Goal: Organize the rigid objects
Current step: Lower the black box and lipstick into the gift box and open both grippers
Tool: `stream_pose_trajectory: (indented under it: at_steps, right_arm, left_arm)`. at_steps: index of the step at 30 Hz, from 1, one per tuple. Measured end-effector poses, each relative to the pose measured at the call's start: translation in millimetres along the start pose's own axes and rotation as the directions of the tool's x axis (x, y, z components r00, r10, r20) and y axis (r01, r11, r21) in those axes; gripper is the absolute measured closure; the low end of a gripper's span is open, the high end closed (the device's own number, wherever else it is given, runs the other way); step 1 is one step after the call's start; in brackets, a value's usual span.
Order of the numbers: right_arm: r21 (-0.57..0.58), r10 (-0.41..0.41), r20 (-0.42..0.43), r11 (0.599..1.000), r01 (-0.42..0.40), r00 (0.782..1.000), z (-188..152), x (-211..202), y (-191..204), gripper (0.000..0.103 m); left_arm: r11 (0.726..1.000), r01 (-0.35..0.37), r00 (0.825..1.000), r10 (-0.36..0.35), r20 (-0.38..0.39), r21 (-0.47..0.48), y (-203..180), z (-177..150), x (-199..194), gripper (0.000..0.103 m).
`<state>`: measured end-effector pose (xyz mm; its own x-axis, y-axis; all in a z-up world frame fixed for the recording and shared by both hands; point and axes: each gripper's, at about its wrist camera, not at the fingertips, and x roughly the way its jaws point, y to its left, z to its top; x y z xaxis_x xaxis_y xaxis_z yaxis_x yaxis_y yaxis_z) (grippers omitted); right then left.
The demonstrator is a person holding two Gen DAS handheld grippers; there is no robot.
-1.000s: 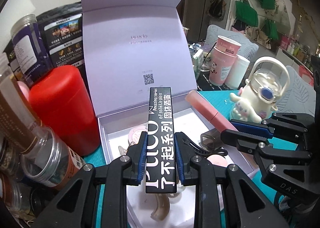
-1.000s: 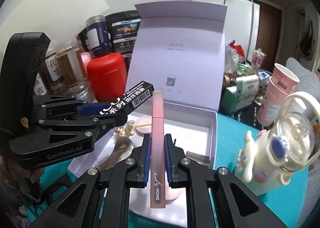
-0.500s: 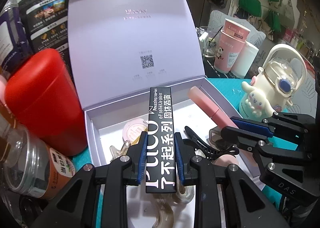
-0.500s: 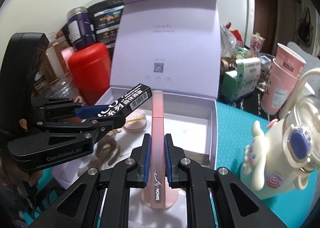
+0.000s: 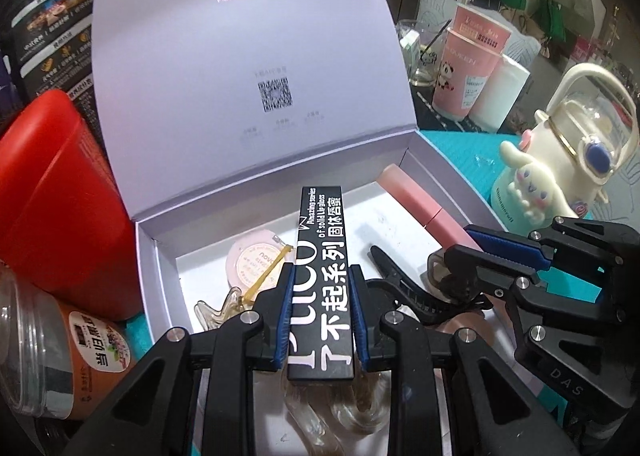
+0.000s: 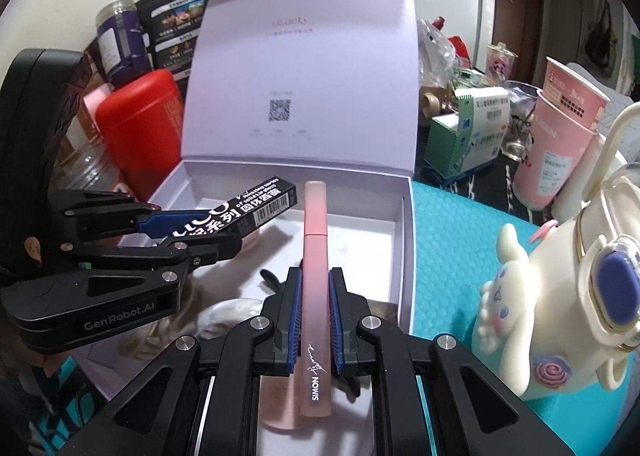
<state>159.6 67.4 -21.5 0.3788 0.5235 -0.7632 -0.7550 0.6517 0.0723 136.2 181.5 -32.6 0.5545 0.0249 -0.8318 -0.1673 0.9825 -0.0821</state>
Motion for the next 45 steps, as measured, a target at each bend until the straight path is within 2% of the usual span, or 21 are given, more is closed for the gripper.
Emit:
stream_pose_trajectory:
  at_steps: [3,14,25,27,31,33,34,45]
  right_arm:
    - [0.001,-0.006,-0.011,1.000,0.006,1.000,-1.2,4.0,-1.3,0.090]
    - [0.009,-0.037,-0.060,0.999,0.037,0.998,-2.0,19.2,-7.6,0.090]
    - [0.005,-0.054,-0.051,0.998,0.055,0.997,-1.4,13.1,-6.3,0.089]
    - [-0.003,-0.068,-0.044,0.998,0.068,0.997,-0.8,8.3,-4.7,0.080]
    - [-0.006,-0.089,-0.031,0.996,0.089,0.996,-0.5,-2.4,-4.1,0.075]
    - [-0.004,-0.100,-0.024,0.995,0.100,0.995,-1.3,-9.4,-3.9,0.063]
    - [-0.001,-0.107,-0.019,0.994,0.107,0.994,-1.9,-14.0,-4.0,0.061]
    - [0.024,-0.144,0.013,0.989,0.144,0.989,-7.6,-50.5,-6.5,0.055]
  left_arm:
    - [1.000,0.016,0.999,-0.016,-0.035,-0.016,0.7,-0.5,9.4,0.078]
    - [1.000,0.014,0.998,-0.015,-0.068,-0.008,1.0,4.9,20.3,0.078]
    - [1.000,-0.006,1.000,0.006,-0.030,-0.007,-0.9,-0.9,10.2,0.078]
    - [1.000,-0.005,1.000,0.005,-0.012,-0.016,-1.1,-4.3,3.7,0.078]
    - [0.999,-0.043,0.999,0.043,0.008,-0.030,-0.8,-8.9,-8.1,0.078]
    - [0.998,-0.053,0.998,0.054,0.014,-0.032,0.9,-10.3,-16.9,0.078]
    - [0.998,-0.053,0.998,0.054,0.016,-0.036,1.1,-11.3,-19.8,0.078]
    - [0.993,-0.088,0.996,0.088,0.000,-0.078,2.7,-15.4,-42.3,0.075]
